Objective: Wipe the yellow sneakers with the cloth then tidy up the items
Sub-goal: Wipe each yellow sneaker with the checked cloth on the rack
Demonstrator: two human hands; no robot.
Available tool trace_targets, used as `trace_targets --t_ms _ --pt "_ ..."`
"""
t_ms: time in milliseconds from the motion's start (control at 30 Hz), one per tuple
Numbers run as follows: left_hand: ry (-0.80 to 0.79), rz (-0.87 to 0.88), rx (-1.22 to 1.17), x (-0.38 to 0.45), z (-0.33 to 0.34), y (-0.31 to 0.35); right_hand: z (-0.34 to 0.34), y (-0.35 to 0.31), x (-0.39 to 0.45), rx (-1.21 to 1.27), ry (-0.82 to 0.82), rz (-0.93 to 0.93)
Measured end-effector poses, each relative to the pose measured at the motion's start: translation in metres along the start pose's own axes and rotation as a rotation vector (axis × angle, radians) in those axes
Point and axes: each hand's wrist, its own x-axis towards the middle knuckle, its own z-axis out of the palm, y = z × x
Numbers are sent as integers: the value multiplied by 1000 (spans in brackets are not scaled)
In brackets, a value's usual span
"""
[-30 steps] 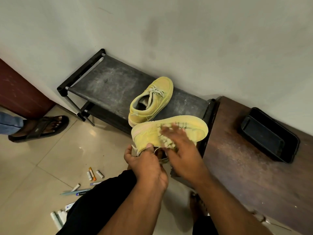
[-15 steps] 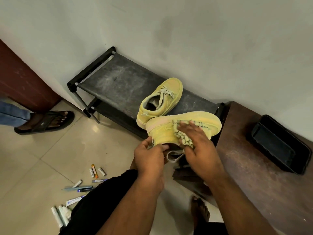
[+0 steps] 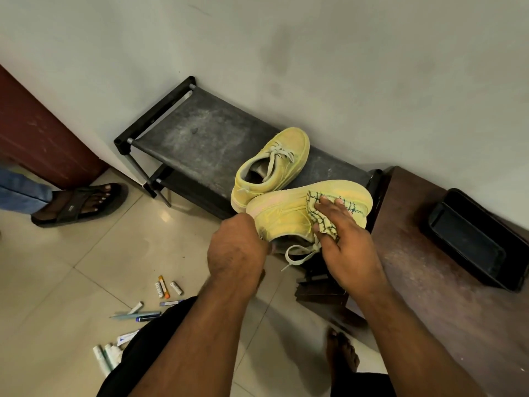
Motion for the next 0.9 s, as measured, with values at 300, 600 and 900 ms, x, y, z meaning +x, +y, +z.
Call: trace_targets --t_ms 300,600,900 --pt "-121 37 -164 12 -4 -3 -5 -2 -4 -162 -122 -195" --pt "-124 75 -195 19 -16 -3 5 -16 -8 -203 -115 -265" --pt "-21 84 -90 21 -13 -3 12 -26 -15 -358 -49 -299"
